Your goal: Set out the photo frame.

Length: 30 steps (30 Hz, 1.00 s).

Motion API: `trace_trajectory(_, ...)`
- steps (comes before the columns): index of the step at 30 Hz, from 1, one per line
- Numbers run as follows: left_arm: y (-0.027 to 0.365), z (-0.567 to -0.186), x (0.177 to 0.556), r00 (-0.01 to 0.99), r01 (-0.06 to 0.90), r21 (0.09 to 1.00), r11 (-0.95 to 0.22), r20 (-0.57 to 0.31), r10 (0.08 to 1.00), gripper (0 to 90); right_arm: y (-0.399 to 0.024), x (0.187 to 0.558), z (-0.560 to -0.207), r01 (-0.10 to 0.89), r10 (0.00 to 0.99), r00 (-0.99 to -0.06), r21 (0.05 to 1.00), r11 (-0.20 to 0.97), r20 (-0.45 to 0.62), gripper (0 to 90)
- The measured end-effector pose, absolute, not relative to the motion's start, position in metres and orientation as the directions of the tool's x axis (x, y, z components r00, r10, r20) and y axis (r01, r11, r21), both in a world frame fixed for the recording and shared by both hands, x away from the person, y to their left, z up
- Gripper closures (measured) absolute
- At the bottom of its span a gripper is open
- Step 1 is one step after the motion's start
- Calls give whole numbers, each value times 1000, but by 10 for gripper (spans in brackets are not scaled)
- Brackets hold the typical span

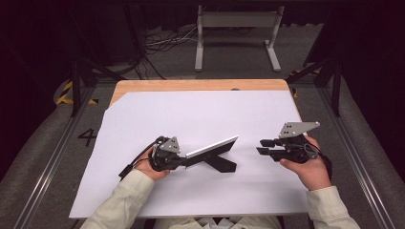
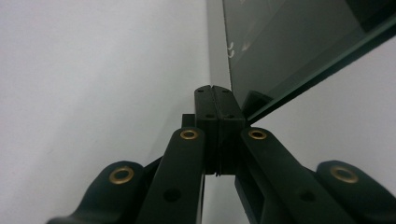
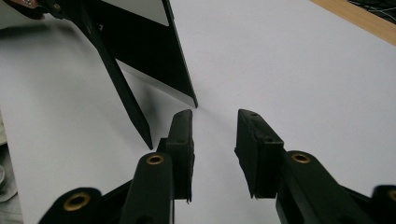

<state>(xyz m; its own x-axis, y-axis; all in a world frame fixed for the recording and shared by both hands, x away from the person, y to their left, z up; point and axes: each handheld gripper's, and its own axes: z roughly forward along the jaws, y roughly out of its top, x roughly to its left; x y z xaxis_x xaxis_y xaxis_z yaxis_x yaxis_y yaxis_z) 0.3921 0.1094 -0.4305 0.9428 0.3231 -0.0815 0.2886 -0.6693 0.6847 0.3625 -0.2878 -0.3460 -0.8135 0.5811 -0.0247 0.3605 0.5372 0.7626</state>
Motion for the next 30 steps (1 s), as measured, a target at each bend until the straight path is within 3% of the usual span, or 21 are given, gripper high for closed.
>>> trace_trajectory(30,78,-431,353,994,92,583,-807,-105,38,900,-287,361,-343,359,573,-819,760,542,-22,662)
